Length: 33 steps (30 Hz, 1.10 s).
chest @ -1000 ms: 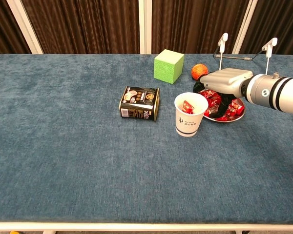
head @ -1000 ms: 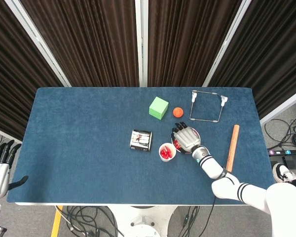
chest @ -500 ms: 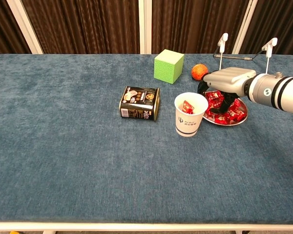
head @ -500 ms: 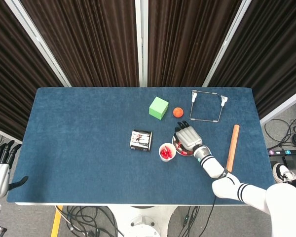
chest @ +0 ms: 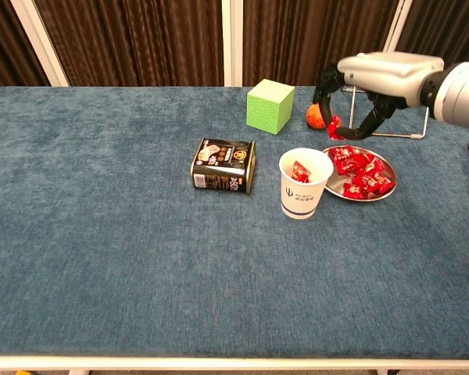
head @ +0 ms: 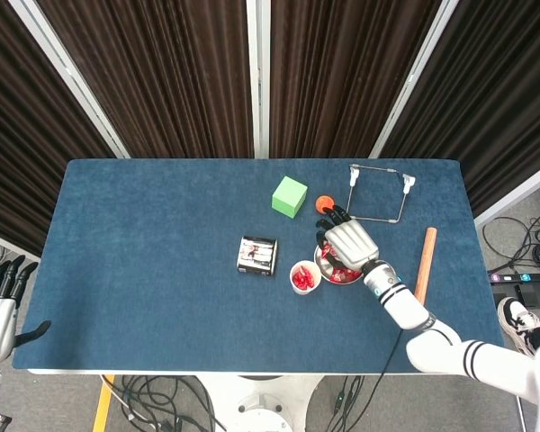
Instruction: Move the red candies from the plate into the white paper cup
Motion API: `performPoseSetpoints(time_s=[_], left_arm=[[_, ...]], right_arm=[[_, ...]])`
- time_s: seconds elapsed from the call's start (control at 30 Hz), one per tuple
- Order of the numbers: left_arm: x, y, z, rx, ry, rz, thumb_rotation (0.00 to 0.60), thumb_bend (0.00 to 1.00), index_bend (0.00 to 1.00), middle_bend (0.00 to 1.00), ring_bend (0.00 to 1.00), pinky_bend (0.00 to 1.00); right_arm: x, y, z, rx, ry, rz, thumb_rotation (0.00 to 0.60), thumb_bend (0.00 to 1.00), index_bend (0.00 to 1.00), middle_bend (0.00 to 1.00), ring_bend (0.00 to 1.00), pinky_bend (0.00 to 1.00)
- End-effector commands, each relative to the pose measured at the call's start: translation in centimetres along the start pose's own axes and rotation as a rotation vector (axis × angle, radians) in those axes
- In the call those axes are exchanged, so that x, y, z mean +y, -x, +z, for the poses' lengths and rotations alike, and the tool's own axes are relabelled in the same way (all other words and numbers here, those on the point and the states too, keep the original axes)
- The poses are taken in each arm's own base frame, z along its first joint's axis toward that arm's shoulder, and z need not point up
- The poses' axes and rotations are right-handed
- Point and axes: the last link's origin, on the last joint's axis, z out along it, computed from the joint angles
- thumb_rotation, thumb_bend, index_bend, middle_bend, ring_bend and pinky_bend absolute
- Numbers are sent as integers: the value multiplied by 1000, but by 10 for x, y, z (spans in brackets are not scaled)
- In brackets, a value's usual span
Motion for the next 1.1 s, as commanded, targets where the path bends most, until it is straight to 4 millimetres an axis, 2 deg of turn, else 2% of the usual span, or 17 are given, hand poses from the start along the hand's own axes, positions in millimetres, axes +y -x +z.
performPoseSetpoints(time_s=[0.03,0.3,0.5,0.63,0.73,0.87,1.1], left_arm=[[2,-1,1,2,3,1,600,0,162,136,83,89],[-2,0,-4,-3,-13,1,600,0,162,136,83,90],[-3,1,-4,-6,-16,-3,600,0,162,136,83,90],[-3,2,-4,-6,-11,-4,600,0,162,136,83,90],[-2,2,-3,-2,-5,-4,600,0,162,136,83,89],[-1,1,-3,-1,-4,-3,600,0,162,136,83,89],[0,1,-3,0,-2,-4,600,0,162,136,83,90]], right_arm=[[-15,-14,-11,27,-76,51,600,364,584,226,0,1],[-39,9,-6,-51,-147,20,600,364,546,211,0,1],[-37,14,-9,-73,-134,-6,600,349,468,197,0,1],[-32,13,-13,-76,-118,-16,600,263,381,182,0,0],[-26,8,-14,-51,-93,-10,600,198,327,179,0,0],[-2,2,-16,-28,-9,2,600,190,325,183,0,0],[31,25,-21,-137,81,-63,600,208,385,184,0,0]])
